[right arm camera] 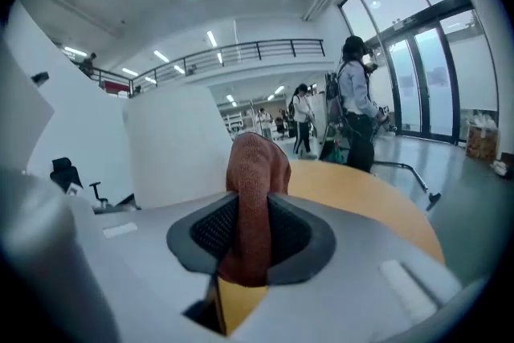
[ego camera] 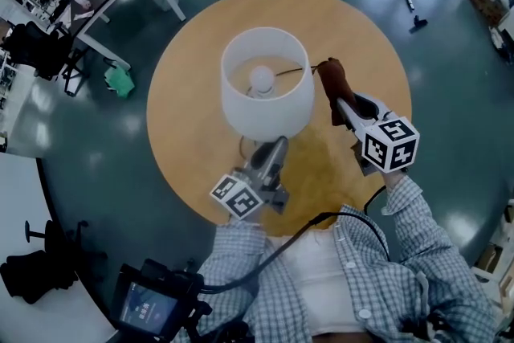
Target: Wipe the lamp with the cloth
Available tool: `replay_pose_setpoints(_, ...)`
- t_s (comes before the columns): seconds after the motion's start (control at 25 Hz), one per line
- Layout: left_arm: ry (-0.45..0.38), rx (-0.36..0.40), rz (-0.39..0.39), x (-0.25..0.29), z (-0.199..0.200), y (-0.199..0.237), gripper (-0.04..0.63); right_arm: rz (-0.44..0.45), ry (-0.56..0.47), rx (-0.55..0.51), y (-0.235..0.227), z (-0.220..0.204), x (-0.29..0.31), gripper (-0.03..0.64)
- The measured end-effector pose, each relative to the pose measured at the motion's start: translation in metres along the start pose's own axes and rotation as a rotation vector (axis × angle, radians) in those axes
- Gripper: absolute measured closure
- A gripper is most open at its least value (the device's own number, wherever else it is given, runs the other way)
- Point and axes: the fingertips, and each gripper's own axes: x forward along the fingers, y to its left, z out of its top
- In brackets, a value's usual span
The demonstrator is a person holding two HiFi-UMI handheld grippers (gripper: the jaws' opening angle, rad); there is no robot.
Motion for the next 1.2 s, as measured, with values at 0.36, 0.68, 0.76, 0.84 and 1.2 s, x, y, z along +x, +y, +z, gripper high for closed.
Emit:
replay_pose_setpoints(0.36,0.004,0.004,0.005,0.000,-0.008,0.000,0.502,0.159,-0.251,-0.061,0.056,0.103,-0.015,0.525)
replay_pose_setpoints(0.68,0.015,0.014,0.011,0.000,-0.005,0.002,0.502,0.123,0.018,-0.069,0.011,0.028,0.040,0.525)
replay_pose_setpoints(0.76,0.012,0.010,0.010,0.000,-0.005,0.003,0.502,0.118,0.070,-0.070,0.003,0.013,0.048,0.525)
replay_pose_setpoints(0.84,0.013,0.009,0.010,0.000,-0.005,0.002,0.502,0.123,0.094,-0.073,0.000,0.008,0.051,0.525)
replay_pose_setpoints(1.2,0.013,0.006,0.010,-0.001,-0.003,0.002,0.502,0.330,-0.048,-0.237,0.040,0.121,0.056,0.525)
